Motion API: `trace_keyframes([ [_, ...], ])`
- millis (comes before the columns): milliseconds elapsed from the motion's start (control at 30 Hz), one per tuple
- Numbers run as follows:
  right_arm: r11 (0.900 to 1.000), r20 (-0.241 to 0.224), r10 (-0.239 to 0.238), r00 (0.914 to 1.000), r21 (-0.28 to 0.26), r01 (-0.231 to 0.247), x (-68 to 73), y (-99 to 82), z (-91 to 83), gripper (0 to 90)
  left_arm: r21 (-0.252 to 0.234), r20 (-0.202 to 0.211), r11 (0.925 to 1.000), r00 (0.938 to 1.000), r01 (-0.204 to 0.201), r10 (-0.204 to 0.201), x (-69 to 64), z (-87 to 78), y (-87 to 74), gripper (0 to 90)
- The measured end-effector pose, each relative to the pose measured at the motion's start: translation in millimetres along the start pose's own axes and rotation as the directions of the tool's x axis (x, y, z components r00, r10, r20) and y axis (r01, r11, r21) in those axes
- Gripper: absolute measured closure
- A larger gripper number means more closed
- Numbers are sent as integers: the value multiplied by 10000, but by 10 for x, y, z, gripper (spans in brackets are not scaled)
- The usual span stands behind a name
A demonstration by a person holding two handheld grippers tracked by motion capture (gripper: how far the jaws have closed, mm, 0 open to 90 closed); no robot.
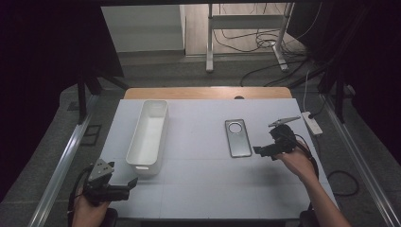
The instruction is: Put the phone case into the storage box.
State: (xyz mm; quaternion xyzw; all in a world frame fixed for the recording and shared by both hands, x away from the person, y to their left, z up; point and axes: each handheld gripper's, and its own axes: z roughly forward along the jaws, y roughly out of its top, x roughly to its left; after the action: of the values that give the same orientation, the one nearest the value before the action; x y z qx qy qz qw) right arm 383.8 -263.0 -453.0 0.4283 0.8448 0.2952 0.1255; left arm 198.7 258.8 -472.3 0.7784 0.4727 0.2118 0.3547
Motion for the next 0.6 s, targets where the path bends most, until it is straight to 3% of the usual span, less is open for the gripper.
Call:
trace_keyframes([
  [600, 9998, 75, -149, 9999, 153, 148, -30, 229, 203, 0, 60, -7, 9999, 9999, -127, 127, -9, 9, 5, 15],
])
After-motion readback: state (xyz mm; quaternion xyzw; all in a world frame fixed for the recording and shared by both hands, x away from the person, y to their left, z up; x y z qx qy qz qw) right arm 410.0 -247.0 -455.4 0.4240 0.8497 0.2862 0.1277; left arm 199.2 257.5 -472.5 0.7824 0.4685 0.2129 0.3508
